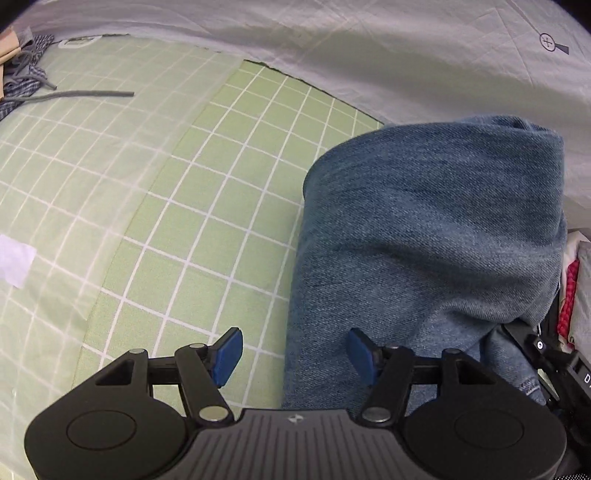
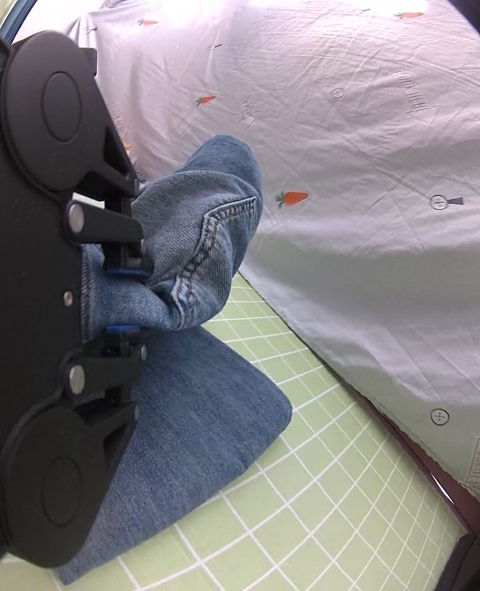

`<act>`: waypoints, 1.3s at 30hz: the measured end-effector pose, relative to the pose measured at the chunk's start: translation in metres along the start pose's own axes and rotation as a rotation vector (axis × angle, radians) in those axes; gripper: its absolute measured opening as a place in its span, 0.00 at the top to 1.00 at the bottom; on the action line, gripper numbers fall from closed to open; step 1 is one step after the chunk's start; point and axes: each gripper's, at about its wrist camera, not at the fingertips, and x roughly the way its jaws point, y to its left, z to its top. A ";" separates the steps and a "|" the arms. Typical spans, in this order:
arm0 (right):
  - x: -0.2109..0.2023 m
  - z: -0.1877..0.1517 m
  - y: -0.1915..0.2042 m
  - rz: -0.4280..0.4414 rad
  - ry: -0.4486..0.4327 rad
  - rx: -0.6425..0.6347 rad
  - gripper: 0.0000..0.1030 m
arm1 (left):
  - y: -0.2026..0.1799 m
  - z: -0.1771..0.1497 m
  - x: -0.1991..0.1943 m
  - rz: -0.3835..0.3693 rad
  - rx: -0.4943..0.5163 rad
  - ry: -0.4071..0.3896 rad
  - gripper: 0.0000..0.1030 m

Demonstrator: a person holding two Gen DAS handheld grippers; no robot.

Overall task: Fold clothes
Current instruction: 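Grasp the folded jeans bundle with the right gripper while the left gripper holds its other end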

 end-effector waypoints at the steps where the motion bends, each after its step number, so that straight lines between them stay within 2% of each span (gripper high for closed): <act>1: -0.009 0.002 -0.003 0.006 -0.019 0.018 0.77 | -0.004 0.002 -0.003 -0.011 0.010 -0.014 0.39; 2: -0.019 0.005 -0.010 0.005 -0.043 0.049 0.77 | -0.007 0.003 -0.005 -0.021 0.021 -0.024 0.38; 4: -0.030 0.011 -0.032 -0.065 -0.047 0.120 0.77 | -0.016 0.003 -0.003 -0.024 0.055 -0.028 0.37; 5: -0.034 0.014 -0.044 -0.108 -0.044 0.156 0.73 | -0.021 0.002 0.001 -0.016 0.072 -0.023 0.35; 7: -0.034 0.019 -0.063 -0.278 0.005 0.169 0.63 | -0.029 -0.001 0.014 -0.003 0.094 0.004 0.35; 9: -0.038 0.022 -0.069 -0.340 -0.002 0.131 0.56 | -0.035 -0.007 0.027 0.002 0.109 0.043 0.35; 10: -0.043 0.023 -0.068 -0.346 -0.021 0.115 0.51 | -0.037 -0.010 0.030 0.009 0.116 0.052 0.35; 13: -0.054 0.030 -0.052 -0.344 -0.073 0.037 0.45 | -0.041 -0.019 0.033 0.022 0.125 0.058 0.35; 17: -0.044 0.032 -0.025 -0.318 -0.013 -0.169 0.24 | -0.039 -0.018 0.038 0.037 0.116 0.061 0.31; 20: -0.023 0.023 -0.009 -0.380 0.045 -0.336 0.22 | -0.042 -0.019 0.039 0.054 0.123 0.056 0.30; 22: -0.012 0.021 -0.006 -0.421 0.048 -0.394 0.22 | -0.044 -0.019 0.039 0.067 0.134 0.050 0.29; 24: -0.003 0.027 -0.006 -0.425 0.024 -0.386 0.23 | -0.046 -0.018 0.039 0.076 0.148 0.042 0.27; 26: 0.006 0.040 -0.016 -0.435 0.019 -0.307 0.24 | -0.047 -0.016 0.039 0.070 0.154 0.032 0.27; 28: 0.019 0.053 -0.029 -0.433 0.039 -0.238 0.25 | -0.047 -0.012 0.039 0.054 0.151 0.017 0.27; 31: 0.036 0.062 -0.038 -0.415 0.091 -0.223 0.25 | -0.048 -0.003 0.041 0.024 0.157 -0.004 0.26; 32: 0.039 0.064 -0.041 -0.407 0.107 -0.218 0.23 | -0.049 0.000 0.042 0.013 0.159 -0.011 0.25; 36: 0.038 0.072 -0.064 -0.307 0.160 -0.126 0.16 | -0.051 0.010 0.054 -0.028 0.163 -0.006 0.20; 39: 0.036 0.072 -0.069 -0.239 0.185 -0.137 0.15 | -0.049 0.015 0.065 -0.068 0.137 0.009 0.18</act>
